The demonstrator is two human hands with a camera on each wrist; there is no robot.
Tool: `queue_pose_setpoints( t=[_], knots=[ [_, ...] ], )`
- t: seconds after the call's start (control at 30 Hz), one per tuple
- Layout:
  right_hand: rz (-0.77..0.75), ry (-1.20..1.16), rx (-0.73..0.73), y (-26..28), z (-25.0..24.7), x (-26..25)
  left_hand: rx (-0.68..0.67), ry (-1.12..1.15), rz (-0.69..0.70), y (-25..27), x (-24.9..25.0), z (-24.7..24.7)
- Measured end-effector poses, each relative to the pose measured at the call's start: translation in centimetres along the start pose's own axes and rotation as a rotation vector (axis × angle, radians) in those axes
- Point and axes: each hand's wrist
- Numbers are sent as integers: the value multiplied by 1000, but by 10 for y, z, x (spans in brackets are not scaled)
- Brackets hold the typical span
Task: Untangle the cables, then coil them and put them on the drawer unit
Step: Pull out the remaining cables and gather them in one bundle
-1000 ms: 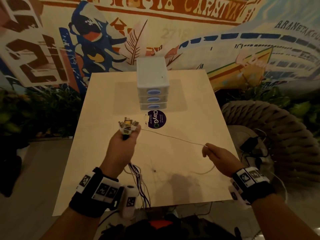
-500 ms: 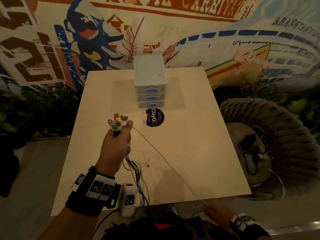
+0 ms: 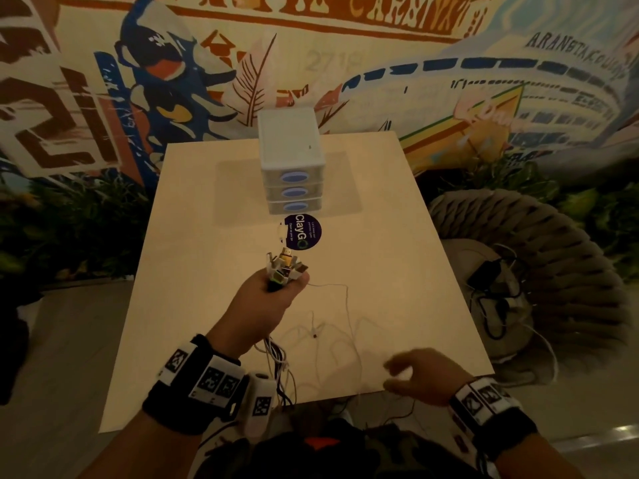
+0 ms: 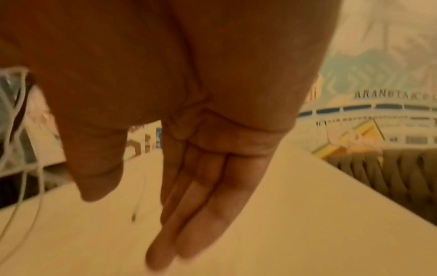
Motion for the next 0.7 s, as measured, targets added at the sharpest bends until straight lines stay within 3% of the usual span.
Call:
queue_pose_setpoints(
  t=[0.1,0.17,0.23,0.33,0.4,0.53,0.7],
  knots=[
    [-241,-188,268,17,-39,-50,-91,-76,50,6,7,5],
    [-396,-181,327,22,-60,-90,-144,-119,88,10,14,10],
    [-482,-92,356,21,-73,-123,-170,-135,118,13,19,13],
    [-500,-44,534,19,-84,-146,-162,-104,100,10,25,7],
    [-455,-21,508,18,-88,-148,-186,-103,96,9,28,0],
    [-465,39,276,13,-80,-149,-217,-112,153,10,34,-3],
    [-390,-149,284,6,-62,-107,-76,115,147,4,38,-2]
  ],
)
Point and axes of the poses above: each hand's wrist, its own y-axis away from the middle knuckle, its own z-axis out of the palm, x = y × z, and after that the axes turned 7 degrees about -y, right-handed
